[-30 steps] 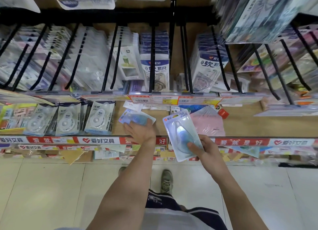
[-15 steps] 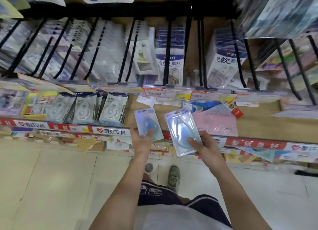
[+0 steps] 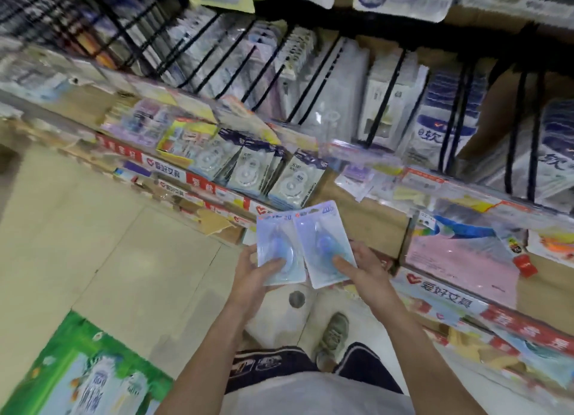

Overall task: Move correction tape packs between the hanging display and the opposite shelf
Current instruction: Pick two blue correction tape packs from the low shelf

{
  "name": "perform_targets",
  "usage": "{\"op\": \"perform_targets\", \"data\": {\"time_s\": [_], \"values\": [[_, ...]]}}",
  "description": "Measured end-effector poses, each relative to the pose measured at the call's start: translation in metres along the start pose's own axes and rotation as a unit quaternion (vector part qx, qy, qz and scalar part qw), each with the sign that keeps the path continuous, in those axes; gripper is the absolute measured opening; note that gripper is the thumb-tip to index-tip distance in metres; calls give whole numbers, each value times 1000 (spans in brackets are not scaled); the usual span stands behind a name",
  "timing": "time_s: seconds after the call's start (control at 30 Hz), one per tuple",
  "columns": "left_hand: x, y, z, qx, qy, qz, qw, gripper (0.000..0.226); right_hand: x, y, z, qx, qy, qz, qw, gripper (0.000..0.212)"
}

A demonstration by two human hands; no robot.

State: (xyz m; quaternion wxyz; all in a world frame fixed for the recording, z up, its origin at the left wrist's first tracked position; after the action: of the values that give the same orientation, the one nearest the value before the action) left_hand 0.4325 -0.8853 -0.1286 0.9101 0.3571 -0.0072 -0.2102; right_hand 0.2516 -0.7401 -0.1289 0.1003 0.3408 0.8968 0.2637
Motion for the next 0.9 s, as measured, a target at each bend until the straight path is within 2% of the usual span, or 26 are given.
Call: {"op": "perform_targets", "data": {"time_s": [0.2,0.37,0.53,0.67,0.77,0.9], "values": [[90,20,32,-39,77,43,995,75,-101,4,-25,25,30,-87,995,26],[171,43,66,-108,82,54,989,73,-191,16,-52,79,45,-148,985,43],[244,65,105,-173,39,81,981,70,-281,37,-76,121,71,-153,978,49],[300,76,135,-221,43,106,969,69,-349,50,-96,145,57,-166,974,37],[336,82,158,-253,44,127,958,59,-398,62,-115,164,38,-175,970,39],[376,89,196,-293,50,136,945,58,-449,71,-143,196,26,-178,964,26]]}}
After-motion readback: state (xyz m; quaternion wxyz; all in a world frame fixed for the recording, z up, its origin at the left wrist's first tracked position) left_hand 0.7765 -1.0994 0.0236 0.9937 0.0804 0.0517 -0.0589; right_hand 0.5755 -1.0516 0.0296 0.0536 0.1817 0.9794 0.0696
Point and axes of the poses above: each hand's wrist, its own y-axis away from the middle knuckle, its own x-axis out of the back of the hand, z = x × y, the point moved 5 cm from there along -y, towards the middle knuckle
